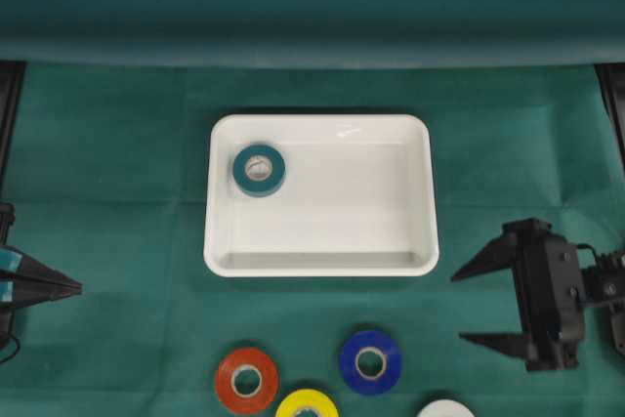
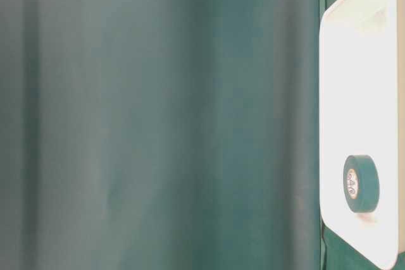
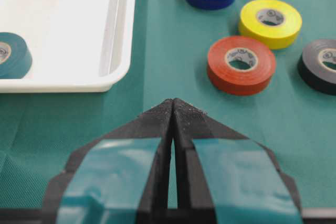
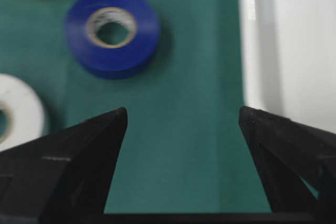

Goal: Put the tape into the white case with the right arm.
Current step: 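Lift the right gripper out of the tray and retract right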

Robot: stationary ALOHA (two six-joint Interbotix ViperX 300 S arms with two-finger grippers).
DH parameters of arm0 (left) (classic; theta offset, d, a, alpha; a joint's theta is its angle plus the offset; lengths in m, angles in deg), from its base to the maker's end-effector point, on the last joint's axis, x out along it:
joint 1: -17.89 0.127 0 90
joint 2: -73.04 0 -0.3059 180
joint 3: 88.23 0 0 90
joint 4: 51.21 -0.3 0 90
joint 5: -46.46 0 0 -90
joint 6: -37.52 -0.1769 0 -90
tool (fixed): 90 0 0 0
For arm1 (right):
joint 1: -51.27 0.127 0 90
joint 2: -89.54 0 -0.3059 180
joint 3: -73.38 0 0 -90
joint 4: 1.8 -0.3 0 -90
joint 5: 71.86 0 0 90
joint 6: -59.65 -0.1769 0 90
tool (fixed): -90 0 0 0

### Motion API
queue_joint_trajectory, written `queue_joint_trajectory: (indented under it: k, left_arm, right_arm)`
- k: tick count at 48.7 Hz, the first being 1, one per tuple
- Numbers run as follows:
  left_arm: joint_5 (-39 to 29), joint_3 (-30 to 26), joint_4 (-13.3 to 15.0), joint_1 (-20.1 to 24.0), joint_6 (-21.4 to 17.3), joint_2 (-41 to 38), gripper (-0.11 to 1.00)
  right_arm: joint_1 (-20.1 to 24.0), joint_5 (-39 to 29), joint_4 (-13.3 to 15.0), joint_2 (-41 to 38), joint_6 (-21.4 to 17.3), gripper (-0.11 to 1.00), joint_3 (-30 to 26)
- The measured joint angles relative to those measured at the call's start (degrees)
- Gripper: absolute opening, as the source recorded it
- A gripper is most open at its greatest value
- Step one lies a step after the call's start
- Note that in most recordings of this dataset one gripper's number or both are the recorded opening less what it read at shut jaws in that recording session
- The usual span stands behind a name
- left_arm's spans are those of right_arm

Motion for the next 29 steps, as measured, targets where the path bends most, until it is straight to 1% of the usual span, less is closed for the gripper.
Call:
queue_joint_trajectory:
  k: [11,29]
  left_arm:
    - [0.0,0.1,0.1,0.0,0.0,0.1,0.00]
    - [0.0,0.0,0.1,0.1,0.0,0.1,0.00]
  right_arm:
    - [3.7,-0.1,0.0,0.0,-0.1,0.59,0.0]
    - [4.3,-0.1,0.0,-0.5,-0.1,0.59,0.1]
